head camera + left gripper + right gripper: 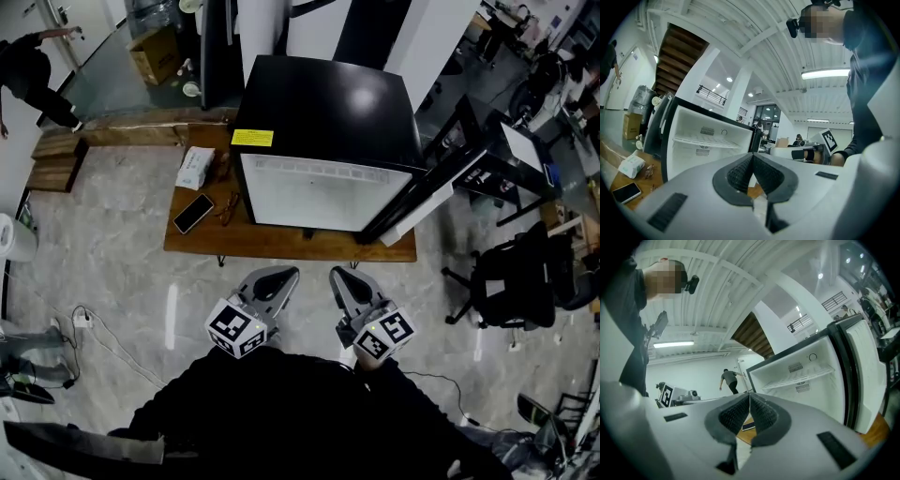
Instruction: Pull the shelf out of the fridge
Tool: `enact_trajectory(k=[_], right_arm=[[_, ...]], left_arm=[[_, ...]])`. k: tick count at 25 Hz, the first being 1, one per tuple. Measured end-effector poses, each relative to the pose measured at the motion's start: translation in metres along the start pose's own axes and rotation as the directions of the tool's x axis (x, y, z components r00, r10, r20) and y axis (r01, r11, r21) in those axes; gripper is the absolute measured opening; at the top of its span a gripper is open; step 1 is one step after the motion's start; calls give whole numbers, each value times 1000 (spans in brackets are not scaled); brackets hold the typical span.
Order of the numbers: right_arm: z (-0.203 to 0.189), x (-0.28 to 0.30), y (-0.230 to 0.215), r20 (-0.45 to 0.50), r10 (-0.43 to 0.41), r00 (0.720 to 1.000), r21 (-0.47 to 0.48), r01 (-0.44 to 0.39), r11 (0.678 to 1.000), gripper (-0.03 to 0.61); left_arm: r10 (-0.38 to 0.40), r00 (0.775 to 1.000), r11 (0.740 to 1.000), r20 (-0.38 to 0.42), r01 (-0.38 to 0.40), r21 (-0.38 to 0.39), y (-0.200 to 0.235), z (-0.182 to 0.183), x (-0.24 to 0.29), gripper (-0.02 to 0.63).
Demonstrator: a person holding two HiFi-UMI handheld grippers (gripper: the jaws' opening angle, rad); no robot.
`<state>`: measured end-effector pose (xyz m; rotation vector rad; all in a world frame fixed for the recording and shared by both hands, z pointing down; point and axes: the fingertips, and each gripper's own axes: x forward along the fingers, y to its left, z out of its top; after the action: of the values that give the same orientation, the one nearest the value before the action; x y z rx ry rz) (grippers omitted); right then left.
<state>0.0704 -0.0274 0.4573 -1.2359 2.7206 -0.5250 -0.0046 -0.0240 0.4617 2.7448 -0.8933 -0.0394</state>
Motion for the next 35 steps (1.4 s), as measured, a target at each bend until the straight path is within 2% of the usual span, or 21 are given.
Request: enact_trajectory(k=[2,6,9,12,14,16,17,18,20,21,23,26,29,35], right_arm=[[2,23,-15,16,-26,1000,75,25,997,9],[2,60,-45,48,-101,994,232,87,969,9],[3,80,-63,76,-166,983,290,137,947,9],[6,97,-87,111,-232,966,383,174,907,25],[7,108,-104,138,-260,956,463,170,870,77],[10,119,-121,177,-264,948,544,129,829,111],[7,121,-133,182,-287,940,593,128,795,128],[-1,120,-149,166,-337,927,654,152,741,148],[-19,117,-182,131,-439,889,776,184,603,186],[-22,120,-194,138,-464,875,816,165,554,218],[-20,128,-214,172,-493,853,860,115,497,260],[-12,141,-238,203,-515,833,887,67,458,286],[-6,154,-256,212,-514,831,897,44,441,290],[0,172,-284,228,-514,827,913,2,409,290]], left_arm=[[-1,1000,1000,-4,1,-25,26,-1,9,6],[-16,1000,989,-12,14,-145,70,-10,28,6],[-30,999,987,-23,26,-159,91,-13,41,6],[-36,999,978,-14,32,-206,111,-14,57,6],[-30,1000,957,4,29,-288,126,-16,70,8],[-11,999,916,30,22,-400,143,-19,83,25],[1,999,887,45,20,-462,151,-21,89,45],[15,998,851,61,19,-525,159,-23,96,73],[53,994,766,98,22,-643,176,-26,110,117],[77,990,723,118,26,-691,185,-26,116,136],[130,979,654,158,35,-756,202,-23,127,184],[221,956,596,194,25,-803,226,-20,137,232],[303,930,544,209,11,-839,247,-19,144,245],[385,893,495,235,15,-869,272,-16,159,246]])
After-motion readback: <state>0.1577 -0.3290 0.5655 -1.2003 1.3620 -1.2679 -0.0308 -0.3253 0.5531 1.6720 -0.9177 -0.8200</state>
